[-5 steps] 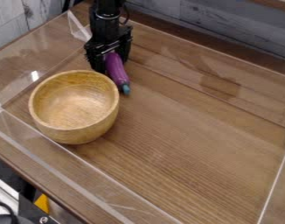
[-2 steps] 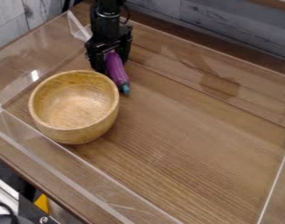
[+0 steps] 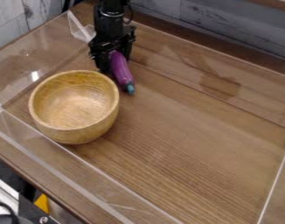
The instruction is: Put the purple eggplant in the brown bowl
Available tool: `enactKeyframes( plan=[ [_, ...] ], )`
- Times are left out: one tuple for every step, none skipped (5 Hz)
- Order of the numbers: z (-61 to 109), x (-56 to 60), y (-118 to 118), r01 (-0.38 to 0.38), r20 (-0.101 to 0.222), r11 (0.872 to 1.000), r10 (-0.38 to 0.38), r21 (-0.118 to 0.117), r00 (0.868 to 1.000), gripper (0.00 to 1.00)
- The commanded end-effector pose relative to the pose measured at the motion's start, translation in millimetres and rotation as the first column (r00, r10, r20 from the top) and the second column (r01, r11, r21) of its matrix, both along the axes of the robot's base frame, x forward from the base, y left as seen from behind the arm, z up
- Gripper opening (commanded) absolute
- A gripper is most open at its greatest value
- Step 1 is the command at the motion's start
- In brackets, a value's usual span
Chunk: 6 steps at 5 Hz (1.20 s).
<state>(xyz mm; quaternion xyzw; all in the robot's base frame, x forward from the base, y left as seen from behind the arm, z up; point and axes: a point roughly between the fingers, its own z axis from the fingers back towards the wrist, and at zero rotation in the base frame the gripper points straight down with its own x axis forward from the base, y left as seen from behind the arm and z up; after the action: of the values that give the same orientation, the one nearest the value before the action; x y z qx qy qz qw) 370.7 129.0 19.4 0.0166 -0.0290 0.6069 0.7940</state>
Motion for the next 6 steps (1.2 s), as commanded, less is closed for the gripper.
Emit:
enactKeyframes(
  plan=[
    [8.2, 12.2, -22.7, 0.066, 0.039, 0.998, -0.067, 0.011, 0.997, 0.00],
    [10.3, 9.4, -23.4, 0.067, 0.037, 0.998, -0.067, 0.013, 0.997, 0.00],
    [11.9, 8.4, -24.1, 0.067, 0.036, 0.998, -0.068, 0.016, 0.997, 0.00],
    [13.6, 7.4, -24.8, 0.069, 0.034, 0.997, -0.069, 0.018, 0.997, 0.00],
    [15.5, 6.6, -25.5, 0.071, 0.032, 0.997, -0.072, 0.021, 0.997, 0.00],
    [17.3, 5.9, -26.3, 0.075, 0.031, 0.997, -0.075, 0.023, 0.997, 0.00]
  ],
)
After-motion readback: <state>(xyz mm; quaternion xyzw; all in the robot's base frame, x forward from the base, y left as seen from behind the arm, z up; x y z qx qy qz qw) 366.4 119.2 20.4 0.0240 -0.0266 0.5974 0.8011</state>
